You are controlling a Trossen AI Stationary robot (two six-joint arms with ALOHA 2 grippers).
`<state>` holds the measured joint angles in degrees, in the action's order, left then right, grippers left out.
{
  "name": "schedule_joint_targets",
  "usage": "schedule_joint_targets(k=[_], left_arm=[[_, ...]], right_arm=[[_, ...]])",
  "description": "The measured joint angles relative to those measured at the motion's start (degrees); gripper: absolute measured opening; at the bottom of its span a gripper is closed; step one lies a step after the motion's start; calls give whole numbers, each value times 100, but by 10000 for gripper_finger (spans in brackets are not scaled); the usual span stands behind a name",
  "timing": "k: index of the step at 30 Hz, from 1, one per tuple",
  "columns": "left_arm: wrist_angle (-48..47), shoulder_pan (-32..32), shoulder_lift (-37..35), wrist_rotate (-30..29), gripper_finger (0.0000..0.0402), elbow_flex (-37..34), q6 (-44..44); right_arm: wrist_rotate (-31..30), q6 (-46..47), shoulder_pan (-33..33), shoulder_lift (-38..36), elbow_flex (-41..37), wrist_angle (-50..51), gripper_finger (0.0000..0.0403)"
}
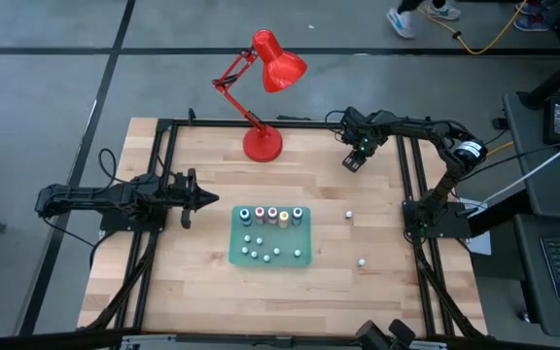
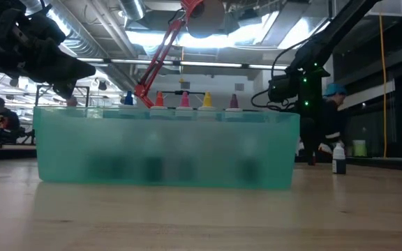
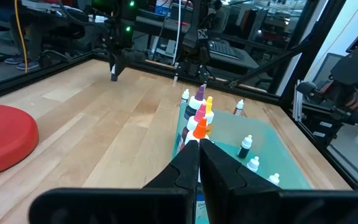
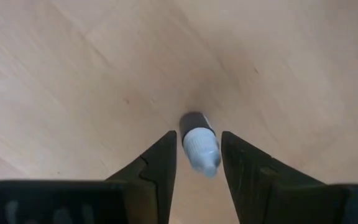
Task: Pick & Place food coloring
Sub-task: Put the small black bottle into the green bin
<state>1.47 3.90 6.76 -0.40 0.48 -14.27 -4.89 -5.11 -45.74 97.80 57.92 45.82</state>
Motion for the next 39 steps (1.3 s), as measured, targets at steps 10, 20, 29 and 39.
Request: schedule_joint_targets(k=[10, 20, 29, 39], left_arm=[[-1, 0, 0, 0, 12, 1, 1], [-1, 0, -1, 0, 13, 0, 1], [0, 0, 0, -1, 9, 1, 0], [0, 0, 0, -2, 10, -1, 1]], right_arm=[[0, -25, 1, 0, -1, -25, 118], [132, -143, 1, -11, 36, 59, 64], [400, -472, 298, -22, 964, 1313, 77], [1286, -502, 1479, -504, 2251, 1834, 80]])
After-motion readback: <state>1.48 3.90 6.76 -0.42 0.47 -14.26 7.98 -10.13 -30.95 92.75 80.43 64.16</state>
